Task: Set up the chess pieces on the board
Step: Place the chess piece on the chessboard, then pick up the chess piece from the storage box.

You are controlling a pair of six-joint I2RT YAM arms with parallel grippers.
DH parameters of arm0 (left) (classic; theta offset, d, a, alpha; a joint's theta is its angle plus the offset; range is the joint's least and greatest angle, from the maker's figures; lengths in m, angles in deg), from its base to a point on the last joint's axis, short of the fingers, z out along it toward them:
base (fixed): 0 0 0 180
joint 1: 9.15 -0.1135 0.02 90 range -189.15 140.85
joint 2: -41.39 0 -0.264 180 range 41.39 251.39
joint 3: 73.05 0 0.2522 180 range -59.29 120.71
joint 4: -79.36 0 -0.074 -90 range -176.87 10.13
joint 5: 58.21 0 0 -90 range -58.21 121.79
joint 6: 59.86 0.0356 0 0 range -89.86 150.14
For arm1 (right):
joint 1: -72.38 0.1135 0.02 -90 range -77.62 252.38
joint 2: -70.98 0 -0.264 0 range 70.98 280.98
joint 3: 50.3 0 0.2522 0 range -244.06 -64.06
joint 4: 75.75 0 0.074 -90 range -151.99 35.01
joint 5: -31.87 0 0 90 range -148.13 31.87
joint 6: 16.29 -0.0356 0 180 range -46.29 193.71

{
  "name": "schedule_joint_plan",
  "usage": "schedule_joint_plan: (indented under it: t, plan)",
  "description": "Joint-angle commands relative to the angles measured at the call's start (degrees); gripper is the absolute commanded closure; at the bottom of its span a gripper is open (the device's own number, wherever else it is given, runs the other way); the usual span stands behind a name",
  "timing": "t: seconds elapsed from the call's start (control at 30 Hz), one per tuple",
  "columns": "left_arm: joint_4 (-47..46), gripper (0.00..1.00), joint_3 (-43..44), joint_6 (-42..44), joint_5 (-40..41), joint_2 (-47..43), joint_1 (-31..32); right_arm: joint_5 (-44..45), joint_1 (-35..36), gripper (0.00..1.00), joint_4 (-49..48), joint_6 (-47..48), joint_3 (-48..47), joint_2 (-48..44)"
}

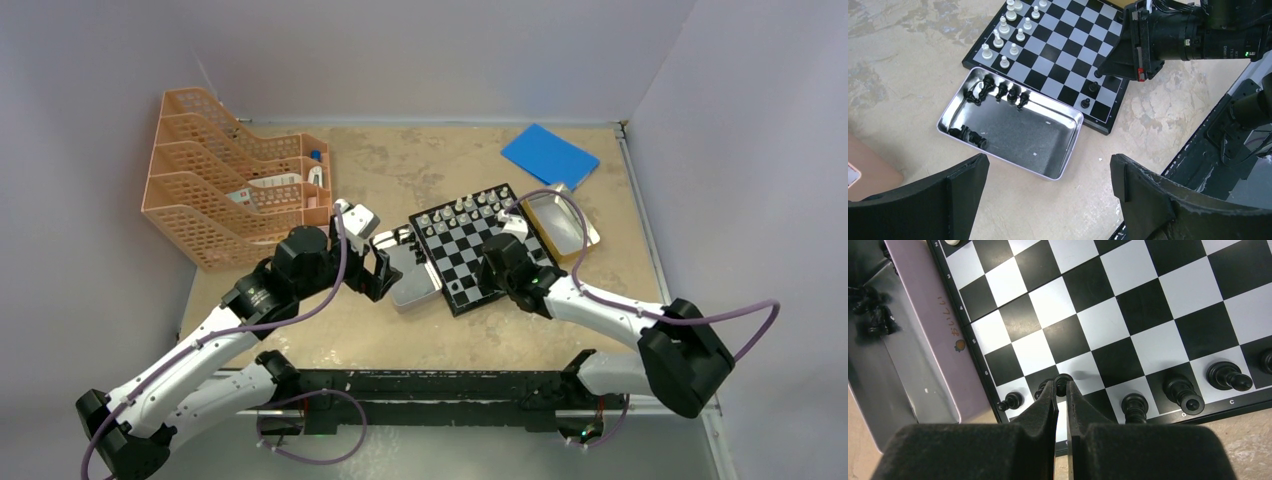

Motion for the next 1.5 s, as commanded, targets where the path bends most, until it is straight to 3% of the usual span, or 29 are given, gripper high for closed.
schedule_joint_plan:
  t: [0.0, 0.6, 0.83, 1.17, 1.47]
  plan:
    - [-1.5, 0.08, 0.1, 0.17, 1.54, -0.43, -0.16, 3.0, 0.56, 0.97, -0.07, -1.04, 0.47, 0.59]
    - [-1.37, 0.08, 0.08, -1.19, 2.35, -0.43, -0.16, 4.32, 0.82, 0.92, 0.16, -1.29, -1.23, 3.04]
    - [-0.53, 0.09, 0.17, -3.12, 4.58, 0.56, -0.16, 3.43, 0.91, 0.82, 2.38, -1.14, -3.05, 1.0]
    - [3.88, 0.23, 6.22, -9.94, 7.76, 8.76, -0.25, 4.27, 0.91, 0.72, 7.28, 0.25, -7.95, -4.35]
    - [2.02, 0.39, 12.68, -7.03, 6.74, 22.7, -2.52, 2.51, 0.91, 0.69, 9.59, 3.72, -9.39, -15.57]
